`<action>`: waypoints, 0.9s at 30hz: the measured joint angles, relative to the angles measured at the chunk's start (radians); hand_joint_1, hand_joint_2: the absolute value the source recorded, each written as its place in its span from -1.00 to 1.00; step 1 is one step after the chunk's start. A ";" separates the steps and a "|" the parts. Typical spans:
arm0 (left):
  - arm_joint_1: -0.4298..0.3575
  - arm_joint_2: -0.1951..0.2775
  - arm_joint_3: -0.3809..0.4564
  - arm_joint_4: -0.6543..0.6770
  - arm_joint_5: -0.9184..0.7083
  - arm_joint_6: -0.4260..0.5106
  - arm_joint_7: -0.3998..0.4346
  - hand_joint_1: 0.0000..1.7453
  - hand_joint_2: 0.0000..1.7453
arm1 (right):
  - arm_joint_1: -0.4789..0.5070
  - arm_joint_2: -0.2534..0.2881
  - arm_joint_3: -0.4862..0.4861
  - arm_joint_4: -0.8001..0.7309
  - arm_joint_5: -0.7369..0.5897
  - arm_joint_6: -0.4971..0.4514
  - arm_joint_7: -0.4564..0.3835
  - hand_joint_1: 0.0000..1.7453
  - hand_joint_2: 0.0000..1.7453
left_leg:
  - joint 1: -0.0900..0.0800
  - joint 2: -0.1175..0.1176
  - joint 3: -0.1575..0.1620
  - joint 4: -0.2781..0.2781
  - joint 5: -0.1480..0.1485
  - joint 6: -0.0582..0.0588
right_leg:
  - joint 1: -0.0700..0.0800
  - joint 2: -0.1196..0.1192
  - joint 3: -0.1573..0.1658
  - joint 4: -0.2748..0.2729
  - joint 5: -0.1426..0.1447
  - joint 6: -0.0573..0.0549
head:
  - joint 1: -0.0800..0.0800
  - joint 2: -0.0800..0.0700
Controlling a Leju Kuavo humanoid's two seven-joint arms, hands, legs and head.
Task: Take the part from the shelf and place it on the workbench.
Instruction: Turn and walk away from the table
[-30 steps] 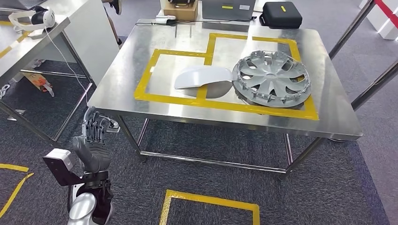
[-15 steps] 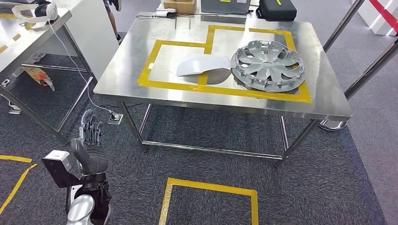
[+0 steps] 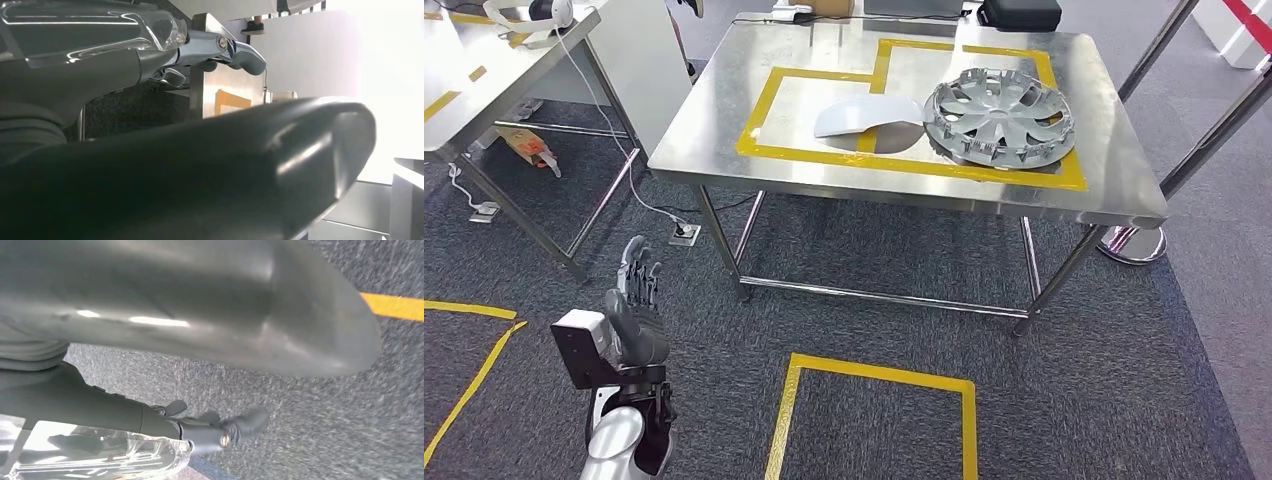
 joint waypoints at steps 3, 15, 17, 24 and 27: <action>-0.011 0.004 0.012 0.049 -0.005 0.015 0.000 -1.00 -1.00 | -0.002 0.003 0.000 0.000 0.003 0.000 -0.001 -1.00 -1.00 | 0.005 -0.004 -0.026 0.060 -0.080 -0.018 | -0.005 -0.004 -0.033 -0.001 0.035 -0.022 | -0.006 0.000; -0.114 0.032 0.104 0.505 -0.014 0.206 0.002 -1.00 -1.00 | -0.003 0.011 -0.008 0.000 0.005 -0.001 0.004 -1.00 -1.00 | 0.008 -0.005 0.191 -0.031 -0.163 -0.007 | -0.003 -0.007 -0.186 0.025 0.170 0.010 | -0.025 0.000; -0.119 0.038 0.129 0.596 -0.014 0.226 0.006 -1.00 -1.00 | 0.001 0.013 -0.008 0.000 0.008 -0.001 0.006 -1.00 -1.00 | 0.008 0.000 0.168 -0.031 -0.142 0.011 | -0.007 -0.006 -0.200 0.041 0.148 0.022 | -0.023 0.000; -0.102 0.058 0.213 0.798 0.004 0.283 0.091 -1.00 -1.00 | 0.005 0.014 -0.010 0.000 0.013 0.000 0.013 -1.00 -1.00 | 0.005 0.007 0.054 -0.021 -0.050 0.025 | -0.009 -0.002 -0.206 0.320 -0.003 0.029 | 0.003 0.000; -0.087 0.065 0.229 0.844 -0.011 0.300 0.159 -1.00 -1.00 | 0.002 0.014 -0.011 0.000 0.012 0.002 0.013 -1.00 -1.00 | 0.003 0.006 0.013 -0.002 -0.025 0.014 | -0.006 0.001 -0.037 0.104 0.018 0.019 | 0.005 0.000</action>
